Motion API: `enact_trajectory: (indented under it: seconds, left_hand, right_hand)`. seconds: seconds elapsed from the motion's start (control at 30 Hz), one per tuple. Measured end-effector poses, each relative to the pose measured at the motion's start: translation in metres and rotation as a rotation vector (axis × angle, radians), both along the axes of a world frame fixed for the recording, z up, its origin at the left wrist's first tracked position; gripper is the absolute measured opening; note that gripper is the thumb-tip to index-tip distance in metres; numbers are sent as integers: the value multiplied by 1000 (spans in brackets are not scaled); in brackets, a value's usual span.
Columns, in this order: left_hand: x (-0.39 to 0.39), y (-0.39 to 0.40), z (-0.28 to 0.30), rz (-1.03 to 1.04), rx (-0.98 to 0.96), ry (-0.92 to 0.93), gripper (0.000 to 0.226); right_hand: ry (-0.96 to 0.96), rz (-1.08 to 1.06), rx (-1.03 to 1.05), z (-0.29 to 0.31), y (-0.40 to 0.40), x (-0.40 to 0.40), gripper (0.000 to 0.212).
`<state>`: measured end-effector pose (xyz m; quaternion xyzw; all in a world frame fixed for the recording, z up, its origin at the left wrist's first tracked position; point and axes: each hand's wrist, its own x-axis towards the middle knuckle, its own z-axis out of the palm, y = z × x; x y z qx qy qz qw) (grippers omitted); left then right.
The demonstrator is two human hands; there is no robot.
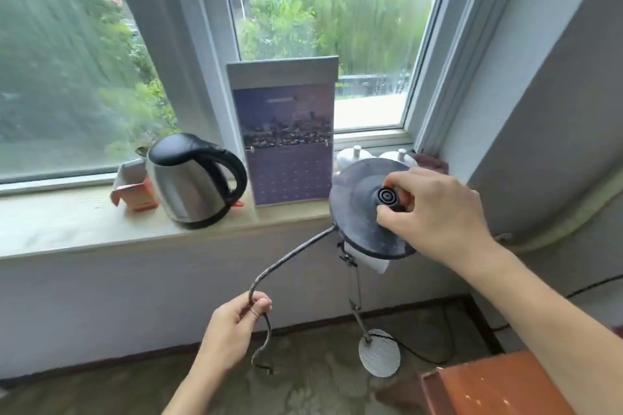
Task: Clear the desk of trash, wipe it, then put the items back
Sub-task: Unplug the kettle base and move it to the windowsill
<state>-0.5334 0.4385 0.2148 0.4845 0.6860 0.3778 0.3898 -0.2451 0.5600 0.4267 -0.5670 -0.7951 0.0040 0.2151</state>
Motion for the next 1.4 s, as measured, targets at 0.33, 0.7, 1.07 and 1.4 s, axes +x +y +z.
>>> enact_trajectory:
  seconds: [0.33, 0.7, 1.07, 1.4]
  left_hand:
    - [-184, -115, 16, 531, 105, -12, 12]
    - [-290, -134, 57, 665, 79, 399, 17]
    - [-328, -74, 93, 527, -9, 843, 22]
    - [-365, -7, 145, 390, 42, 652, 17]
  right_hand:
    - [26, 271, -183, -37, -19, -208, 22]
    - [-36, 484, -394, -75, -9, -355, 21]
    - [-254, 647, -439, -116, 33, -443, 11]
    - [-268, 531, -423, -122, 53, -476, 21]
